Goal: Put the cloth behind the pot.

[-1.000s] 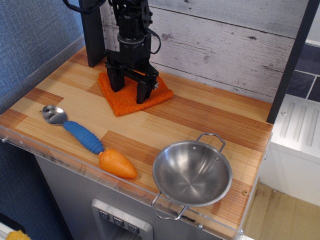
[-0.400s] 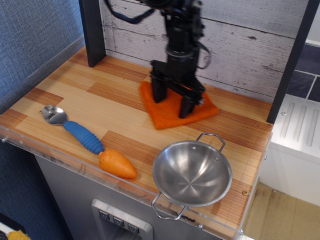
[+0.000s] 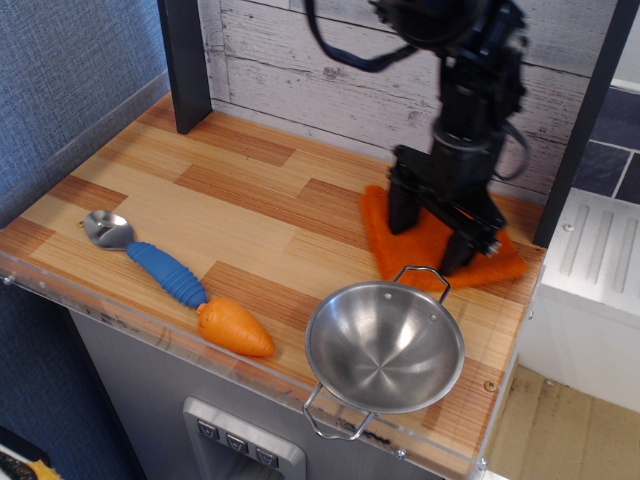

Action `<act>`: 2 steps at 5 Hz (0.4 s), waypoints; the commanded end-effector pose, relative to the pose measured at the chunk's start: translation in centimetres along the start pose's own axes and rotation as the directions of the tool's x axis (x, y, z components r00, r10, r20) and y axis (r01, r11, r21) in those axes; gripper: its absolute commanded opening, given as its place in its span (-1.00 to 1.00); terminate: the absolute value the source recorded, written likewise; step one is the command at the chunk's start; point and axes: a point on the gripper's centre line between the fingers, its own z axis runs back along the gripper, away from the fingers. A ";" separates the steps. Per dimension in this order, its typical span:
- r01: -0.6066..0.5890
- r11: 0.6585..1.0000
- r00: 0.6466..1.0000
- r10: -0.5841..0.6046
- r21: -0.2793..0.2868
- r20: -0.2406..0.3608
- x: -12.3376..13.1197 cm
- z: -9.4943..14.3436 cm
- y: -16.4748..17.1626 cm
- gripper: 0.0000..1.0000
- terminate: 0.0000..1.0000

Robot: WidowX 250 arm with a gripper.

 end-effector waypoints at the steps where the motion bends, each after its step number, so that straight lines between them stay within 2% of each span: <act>1: 0.006 1.000 1.000 -0.006 0.017 0.024 -0.2 1.2 -0.5 1.00 -1.00; 2: -0.032 0.999 0.999 0.032 0.013 0.043 -0.3 2.0 0.7 1.00 -1.00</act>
